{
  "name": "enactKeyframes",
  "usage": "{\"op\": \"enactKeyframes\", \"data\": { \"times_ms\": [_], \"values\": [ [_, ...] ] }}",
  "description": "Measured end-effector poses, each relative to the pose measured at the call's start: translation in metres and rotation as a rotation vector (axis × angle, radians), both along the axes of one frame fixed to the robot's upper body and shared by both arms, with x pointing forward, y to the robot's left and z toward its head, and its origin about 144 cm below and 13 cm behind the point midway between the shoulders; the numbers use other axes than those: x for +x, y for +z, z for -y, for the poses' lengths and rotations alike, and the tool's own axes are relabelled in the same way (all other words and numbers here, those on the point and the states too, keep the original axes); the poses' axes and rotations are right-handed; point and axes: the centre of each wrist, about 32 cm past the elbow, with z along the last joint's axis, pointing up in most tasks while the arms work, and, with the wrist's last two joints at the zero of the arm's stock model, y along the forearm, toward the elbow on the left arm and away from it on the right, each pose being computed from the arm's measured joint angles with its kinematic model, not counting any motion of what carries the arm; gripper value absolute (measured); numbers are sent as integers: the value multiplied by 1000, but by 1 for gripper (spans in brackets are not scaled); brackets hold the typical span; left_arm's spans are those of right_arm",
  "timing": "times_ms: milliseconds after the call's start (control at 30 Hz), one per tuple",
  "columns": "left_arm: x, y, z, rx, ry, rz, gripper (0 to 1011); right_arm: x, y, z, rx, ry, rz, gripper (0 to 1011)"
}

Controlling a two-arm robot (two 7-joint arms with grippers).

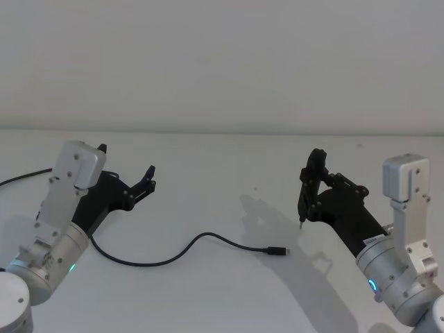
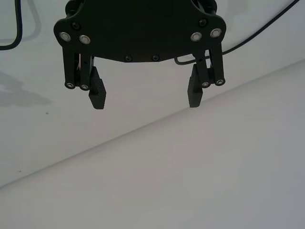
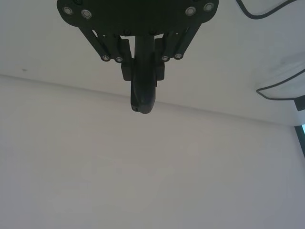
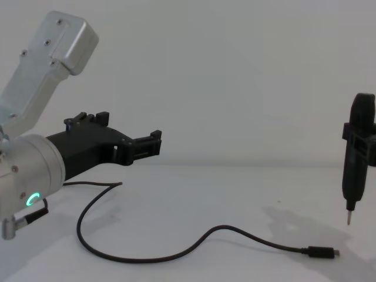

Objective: Pick up the data cable with the one hand.

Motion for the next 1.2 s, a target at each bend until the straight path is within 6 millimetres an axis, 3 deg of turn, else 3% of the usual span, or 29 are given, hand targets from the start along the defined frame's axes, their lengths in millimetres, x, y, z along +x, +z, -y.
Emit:
{"op": "enactKeyframes", "data": {
  "times_ms": [1200],
  "values": [
    [0,0,0,0,0,0,1001,0,0,0,0,0,0,274]
  ]
}}
